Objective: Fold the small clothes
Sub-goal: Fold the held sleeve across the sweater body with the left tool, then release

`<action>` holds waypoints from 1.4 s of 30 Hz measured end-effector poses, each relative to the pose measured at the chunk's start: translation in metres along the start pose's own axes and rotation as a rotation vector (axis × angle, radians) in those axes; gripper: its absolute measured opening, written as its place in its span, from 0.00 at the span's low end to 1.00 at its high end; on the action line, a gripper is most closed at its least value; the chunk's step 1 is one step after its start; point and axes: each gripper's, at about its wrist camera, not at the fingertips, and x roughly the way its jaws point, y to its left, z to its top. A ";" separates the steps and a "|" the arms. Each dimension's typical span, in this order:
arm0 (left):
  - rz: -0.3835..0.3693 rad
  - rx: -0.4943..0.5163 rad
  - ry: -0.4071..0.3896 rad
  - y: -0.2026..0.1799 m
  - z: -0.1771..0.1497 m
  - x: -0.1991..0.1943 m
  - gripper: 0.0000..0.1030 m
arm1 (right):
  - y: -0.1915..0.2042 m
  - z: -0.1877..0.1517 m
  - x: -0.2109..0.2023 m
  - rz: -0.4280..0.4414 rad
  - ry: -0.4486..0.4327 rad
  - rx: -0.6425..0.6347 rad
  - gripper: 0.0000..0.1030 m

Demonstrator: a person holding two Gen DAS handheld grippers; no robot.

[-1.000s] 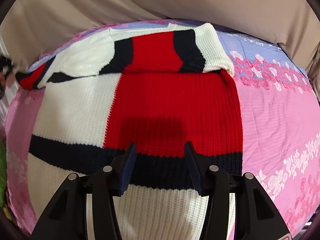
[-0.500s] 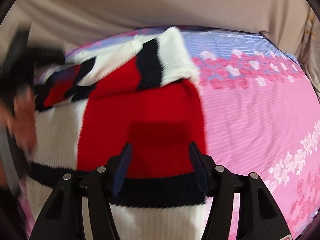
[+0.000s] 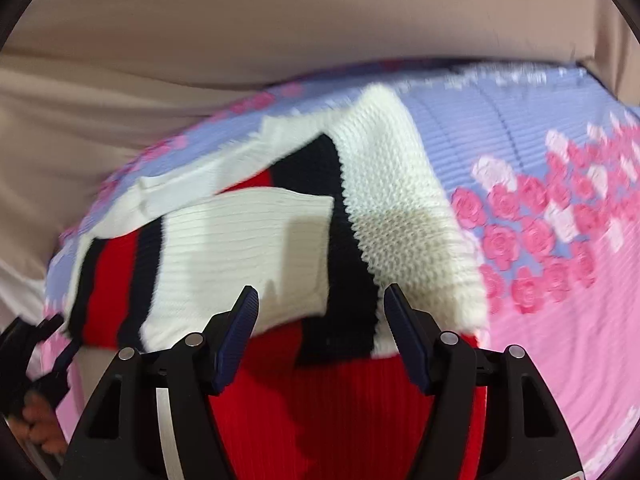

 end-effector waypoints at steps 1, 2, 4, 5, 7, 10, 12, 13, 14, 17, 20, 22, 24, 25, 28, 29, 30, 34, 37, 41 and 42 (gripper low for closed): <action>-0.006 -0.008 -0.005 0.002 -0.002 0.001 0.42 | 0.002 0.000 0.004 0.007 0.006 0.002 0.42; -0.007 -0.017 0.003 0.001 0.006 0.012 0.42 | 0.004 -0.001 0.008 0.023 0.018 0.004 0.25; 0.000 -0.025 0.022 -0.002 0.006 0.015 0.34 | 0.011 -0.001 0.016 0.048 0.055 -0.001 0.10; -0.001 -0.026 0.025 -0.007 0.008 0.019 0.28 | 0.015 0.001 0.013 0.047 0.039 -0.006 0.09; 0.001 -0.007 0.014 -0.014 0.014 0.024 0.09 | 0.025 0.012 -0.007 0.073 -0.033 -0.041 0.08; 0.016 0.031 -0.026 -0.017 0.020 0.015 0.07 | 0.033 0.035 -0.064 0.136 -0.192 -0.074 0.08; 0.031 0.036 0.016 -0.011 0.014 0.024 0.07 | 0.026 0.040 -0.079 0.111 -0.253 -0.101 0.07; 0.043 0.037 0.037 -0.009 0.009 0.030 0.07 | 0.018 0.039 -0.069 0.067 -0.237 -0.114 0.07; 0.064 0.042 0.062 -0.006 0.002 0.038 0.07 | 0.006 0.036 -0.047 0.007 -0.184 -0.113 0.07; 0.084 0.078 0.038 -0.006 -0.008 0.040 0.07 | -0.030 0.021 0.014 -0.065 -0.027 -0.044 0.07; 0.108 0.137 0.019 -0.011 -0.011 0.038 0.07 | -0.029 0.021 0.012 -0.044 -0.051 -0.037 0.08; 0.112 0.147 0.022 -0.012 -0.012 0.038 0.08 | -0.031 0.020 0.012 -0.058 -0.037 -0.055 0.09; 0.105 0.151 0.025 -0.010 -0.012 0.037 0.09 | -0.034 0.017 -0.007 -0.087 -0.054 -0.002 0.13; 0.089 0.151 0.029 -0.007 -0.011 0.037 0.09 | -0.034 0.014 -0.018 -0.118 -0.084 0.021 0.22; 0.062 0.167 0.028 -0.002 -0.010 0.035 0.09 | -0.019 0.004 -0.062 -0.096 -0.220 0.059 0.22; 0.055 0.168 0.026 0.001 -0.011 0.031 0.09 | 0.000 0.007 -0.062 -0.039 -0.199 0.016 0.22; 0.046 0.160 0.026 0.004 -0.012 0.028 0.09 | 0.038 0.013 -0.050 0.041 -0.132 -0.092 0.22; 0.022 0.154 0.045 0.011 -0.010 0.026 0.09 | 0.166 0.019 0.009 0.282 0.013 -0.387 0.21; 0.010 0.180 0.060 0.011 -0.009 0.026 0.09 | 0.237 0.021 0.061 0.293 0.107 -0.538 0.28; -0.013 0.198 0.080 0.014 -0.006 0.029 0.09 | 0.285 0.025 0.108 0.250 0.131 -0.596 0.40; -0.016 0.203 0.082 0.014 -0.006 0.029 0.09 | 0.291 0.024 0.115 0.259 0.153 -0.592 0.40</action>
